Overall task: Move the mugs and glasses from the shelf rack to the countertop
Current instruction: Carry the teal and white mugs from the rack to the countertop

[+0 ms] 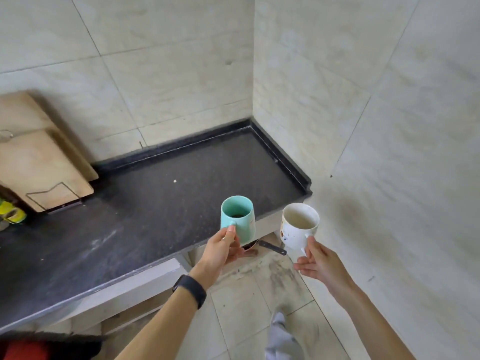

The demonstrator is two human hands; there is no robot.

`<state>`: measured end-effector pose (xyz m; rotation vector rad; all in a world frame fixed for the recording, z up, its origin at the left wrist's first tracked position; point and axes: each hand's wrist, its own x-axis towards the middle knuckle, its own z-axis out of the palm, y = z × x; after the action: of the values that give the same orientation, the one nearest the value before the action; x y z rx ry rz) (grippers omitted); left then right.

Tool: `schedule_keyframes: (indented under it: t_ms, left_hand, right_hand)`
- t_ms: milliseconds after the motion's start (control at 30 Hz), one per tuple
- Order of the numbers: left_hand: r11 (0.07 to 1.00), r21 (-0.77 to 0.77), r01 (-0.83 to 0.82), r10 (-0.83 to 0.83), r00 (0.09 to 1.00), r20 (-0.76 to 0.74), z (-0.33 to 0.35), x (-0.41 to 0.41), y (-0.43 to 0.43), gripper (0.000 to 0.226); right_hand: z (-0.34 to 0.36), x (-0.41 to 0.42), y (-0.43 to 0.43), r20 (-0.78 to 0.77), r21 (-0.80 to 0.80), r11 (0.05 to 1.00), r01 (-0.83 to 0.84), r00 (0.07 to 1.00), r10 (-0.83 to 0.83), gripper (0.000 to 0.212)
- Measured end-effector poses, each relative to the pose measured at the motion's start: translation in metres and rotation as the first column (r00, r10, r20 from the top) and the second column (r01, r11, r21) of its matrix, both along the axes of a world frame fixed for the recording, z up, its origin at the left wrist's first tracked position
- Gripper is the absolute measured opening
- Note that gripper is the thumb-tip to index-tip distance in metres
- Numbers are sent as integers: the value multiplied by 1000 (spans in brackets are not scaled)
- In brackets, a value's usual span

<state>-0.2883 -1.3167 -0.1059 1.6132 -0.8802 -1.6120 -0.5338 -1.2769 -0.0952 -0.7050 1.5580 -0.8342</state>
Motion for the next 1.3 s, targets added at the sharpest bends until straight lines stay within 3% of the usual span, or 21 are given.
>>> schedule_keyframes:
  t_ms: [333,600,1033,1300]
  left_hand:
    - [972,155,-175,176,984,10,-37,-44,-146,35]
    - [926,264,-270,289,957,-37,-77,-57,-234,33]
    - [943,254,-216,215,976,31,-129,-61,-348,30]
    - [968,158,-197,158,961,227,-153,-61,-435,32]
  right_hand:
    - [-44,-29,-184,-59,118,974,-192,978,200,46]
    - [-87,-6,-293,16,246,957,-151,988,151,44]
    - [-132,20,-416,91,304,952,-32,996,5,36]
    - [-155,34,-515,100,257,964,-65,994,41,20]
